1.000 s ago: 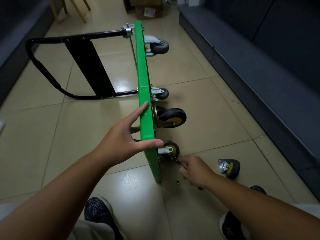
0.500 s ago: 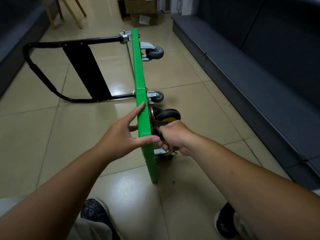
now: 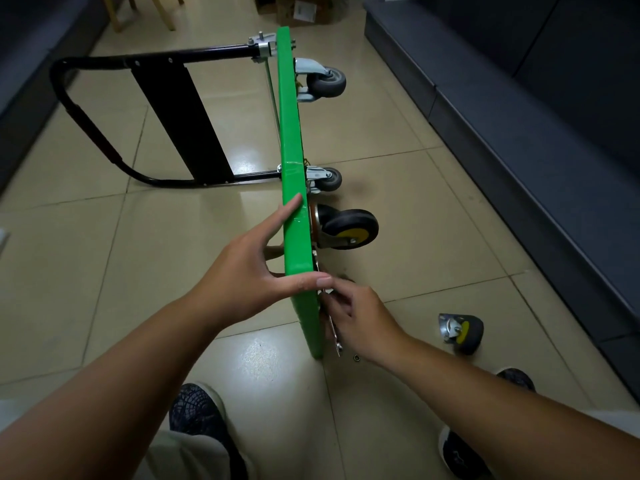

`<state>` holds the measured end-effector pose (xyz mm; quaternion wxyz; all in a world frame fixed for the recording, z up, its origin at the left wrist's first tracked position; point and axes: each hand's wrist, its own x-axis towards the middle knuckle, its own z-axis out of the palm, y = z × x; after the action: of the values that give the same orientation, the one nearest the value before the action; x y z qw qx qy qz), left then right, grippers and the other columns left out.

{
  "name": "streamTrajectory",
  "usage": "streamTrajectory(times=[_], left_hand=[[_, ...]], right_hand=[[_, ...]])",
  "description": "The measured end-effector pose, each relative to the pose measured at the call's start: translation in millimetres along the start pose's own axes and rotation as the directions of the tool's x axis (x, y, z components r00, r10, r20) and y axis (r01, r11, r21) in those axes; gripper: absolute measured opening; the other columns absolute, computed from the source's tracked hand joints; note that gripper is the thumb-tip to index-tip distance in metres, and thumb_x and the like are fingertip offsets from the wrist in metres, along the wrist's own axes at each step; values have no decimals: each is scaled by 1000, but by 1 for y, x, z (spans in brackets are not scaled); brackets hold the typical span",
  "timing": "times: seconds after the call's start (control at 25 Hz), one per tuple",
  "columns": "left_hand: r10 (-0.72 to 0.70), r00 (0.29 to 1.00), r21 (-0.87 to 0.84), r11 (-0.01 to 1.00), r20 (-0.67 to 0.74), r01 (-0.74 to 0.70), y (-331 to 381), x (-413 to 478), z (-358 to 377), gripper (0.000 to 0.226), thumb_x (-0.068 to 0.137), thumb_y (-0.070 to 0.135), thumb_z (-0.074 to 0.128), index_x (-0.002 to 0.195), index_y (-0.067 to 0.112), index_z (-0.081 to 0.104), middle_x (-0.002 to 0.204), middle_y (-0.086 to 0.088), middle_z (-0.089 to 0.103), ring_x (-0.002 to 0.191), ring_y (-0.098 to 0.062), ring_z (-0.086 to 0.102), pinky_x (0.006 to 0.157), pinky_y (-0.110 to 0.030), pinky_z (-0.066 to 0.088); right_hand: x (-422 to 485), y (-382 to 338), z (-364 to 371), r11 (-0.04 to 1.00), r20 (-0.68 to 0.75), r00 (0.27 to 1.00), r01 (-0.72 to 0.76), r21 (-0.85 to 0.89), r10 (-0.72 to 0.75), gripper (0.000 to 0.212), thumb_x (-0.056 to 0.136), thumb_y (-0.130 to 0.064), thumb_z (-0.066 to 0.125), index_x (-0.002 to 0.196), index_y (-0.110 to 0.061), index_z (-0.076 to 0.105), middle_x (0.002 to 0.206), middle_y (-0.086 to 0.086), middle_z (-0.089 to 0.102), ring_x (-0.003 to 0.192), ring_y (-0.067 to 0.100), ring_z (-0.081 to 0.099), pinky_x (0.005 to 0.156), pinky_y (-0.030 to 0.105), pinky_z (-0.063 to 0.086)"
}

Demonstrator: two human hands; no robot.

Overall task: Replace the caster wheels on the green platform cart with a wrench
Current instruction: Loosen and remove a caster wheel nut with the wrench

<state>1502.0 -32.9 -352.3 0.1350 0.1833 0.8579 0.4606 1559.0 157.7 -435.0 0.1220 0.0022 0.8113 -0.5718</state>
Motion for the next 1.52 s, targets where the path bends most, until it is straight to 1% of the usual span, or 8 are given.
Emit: streamTrajectory(times=[0.16, 0.44, 0.56, 0.64, 0.72, 0.84, 1.0, 1.52], left_hand=[[-1, 1000, -25, 1000, 1, 1, 0, 1, 1, 110, 59, 60, 82, 152, 59, 22, 161, 18, 28, 133, -15, 49, 85, -37, 62], [11, 1000, -40, 999, -5, -11, 3, 2, 2, 110, 58, 60, 82, 151, 58, 24, 151, 29, 29, 127, -10, 49, 77, -23, 61], [3, 1000, -17, 1000, 4, -3, 7, 1, 1, 110, 57, 65, 81, 150, 61, 23, 152, 29, 27, 130, -12, 47, 84, -30, 61], [-5, 1000, -22, 1000, 9, 5, 8, -1, 0, 108, 58, 65, 81, 150, 61, 23, 157, 24, 26, 134, -17, 47, 84, -35, 61], [-11, 1000, -25, 1000, 10, 11, 8, -2, 1, 108, 58, 64, 81, 150, 60, 24, 162, 18, 26, 137, -23, 47, 83, -37, 61], [-17, 1000, -18, 1000, 12, 18, 9, -3, 2, 109, 58, 64, 81, 150, 60, 24, 162, 17, 26, 137, -25, 48, 82, -39, 61], [-2, 1000, -22, 1000, 9, 2, 7, -2, 0, 109, 58, 63, 82, 151, 59, 24, 159, 20, 28, 137, -24, 48, 89, -41, 60], [33, 999, -7, 999, -2, -33, 3, 0, 1, 106, 62, 62, 77, 152, 56, 22, 151, 28, 28, 132, -8, 46, 96, -35, 56]], right_hand=[[20, 36, 16, 975, -128, 985, 85, -204, -113, 42, 104, -24, 52, 145, -30, 49, 115, -1, 69, 102, 16, 67, 84, 31, 59], [26, 54, 12, 900, -172, 945, 194, -390, -278, 47, 100, -16, 58, 146, -21, 49, 110, 11, 70, 93, 26, 67, 73, 33, 55], [7, 76, -9, 844, -85, 980, -198, -498, 180, 44, 95, -14, 57, 138, -21, 56, 100, 10, 70, 90, 27, 68, 75, 34, 55], [-7, 76, -24, 658, 55, 795, -458, -598, 604, 19, 94, -14, 59, 110, -8, 67, 83, 8, 69, 77, 22, 70, 64, 27, 55], [-14, 61, -31, 605, 109, 684, -546, -579, 721, 11, 94, -13, 59, 84, -10, 63, 68, 3, 66, 58, 16, 65, 50, 21, 48], [-5, 17, -29, 751, 5, 763, -636, -177, 647, 21, 98, -14, 49, 82, -6, 60, 51, 4, 60, 35, 13, 47, 38, 17, 32], [21, -56, -31, 828, 2, 850, -513, 225, 526, 24, 100, -22, 47, 96, -9, 67, 62, 4, 60, 44, 13, 47, 40, 20, 32], [7, -56, -21, 944, 58, 970, -242, 225, 235, 25, 105, -24, 51, 113, -18, 74, 62, -13, 64, 54, 6, 57, 55, 22, 47]])
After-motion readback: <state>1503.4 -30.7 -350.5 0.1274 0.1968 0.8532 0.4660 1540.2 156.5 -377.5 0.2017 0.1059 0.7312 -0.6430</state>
